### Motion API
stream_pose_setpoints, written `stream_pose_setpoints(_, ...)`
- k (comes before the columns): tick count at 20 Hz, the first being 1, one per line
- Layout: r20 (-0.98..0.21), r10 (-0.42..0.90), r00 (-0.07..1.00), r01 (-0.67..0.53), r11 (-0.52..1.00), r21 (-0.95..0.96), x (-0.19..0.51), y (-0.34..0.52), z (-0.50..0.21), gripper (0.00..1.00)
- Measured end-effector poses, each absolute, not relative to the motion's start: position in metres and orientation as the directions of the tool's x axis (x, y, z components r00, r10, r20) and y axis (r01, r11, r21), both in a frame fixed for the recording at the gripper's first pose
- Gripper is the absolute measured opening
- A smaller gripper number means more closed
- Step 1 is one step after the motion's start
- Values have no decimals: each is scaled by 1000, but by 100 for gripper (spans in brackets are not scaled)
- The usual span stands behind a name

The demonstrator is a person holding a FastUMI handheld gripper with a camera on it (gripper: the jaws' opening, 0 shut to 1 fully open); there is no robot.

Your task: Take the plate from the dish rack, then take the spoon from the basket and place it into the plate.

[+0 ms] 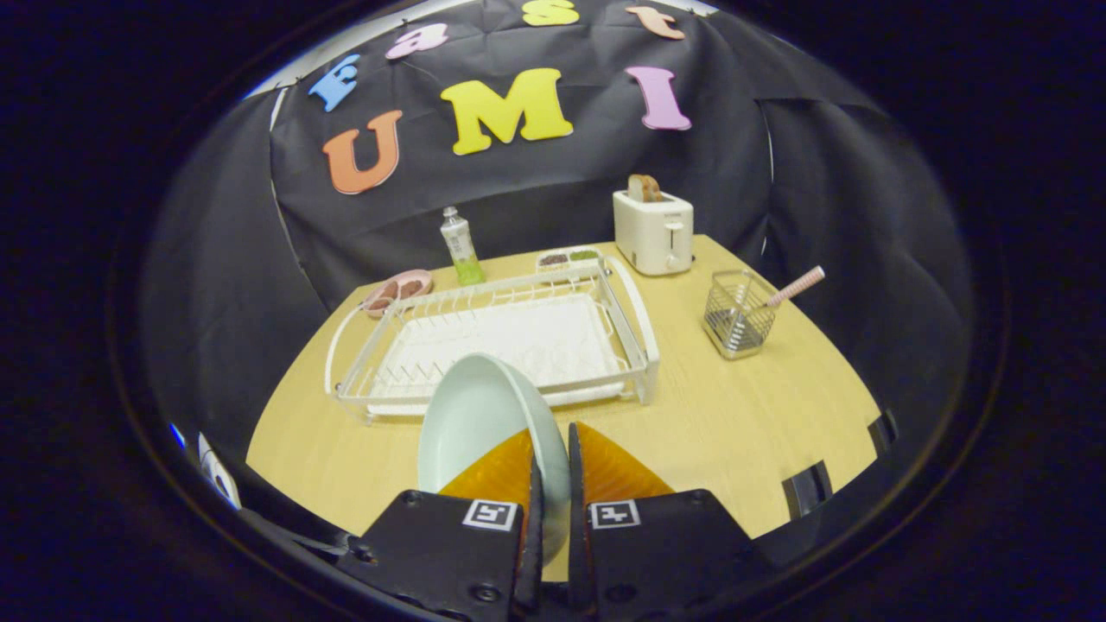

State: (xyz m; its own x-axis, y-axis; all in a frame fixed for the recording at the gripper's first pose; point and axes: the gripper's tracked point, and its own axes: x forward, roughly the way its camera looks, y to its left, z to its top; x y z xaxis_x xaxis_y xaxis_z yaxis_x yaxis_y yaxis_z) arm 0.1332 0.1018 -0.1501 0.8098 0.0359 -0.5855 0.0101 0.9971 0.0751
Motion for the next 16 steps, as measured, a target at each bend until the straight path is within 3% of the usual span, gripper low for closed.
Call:
stream_pose_setpoints(7, -600, -44, 799, 93, 994, 51, 148, 47, -198, 17)
stream_pose_setpoints(10, -599, 8, 801, 50, 996, 80, 150, 51, -208, 12)
stream_pose_setpoints(16, -518, 14, 855, 55, 992, 117, 163, 24, -199, 12)
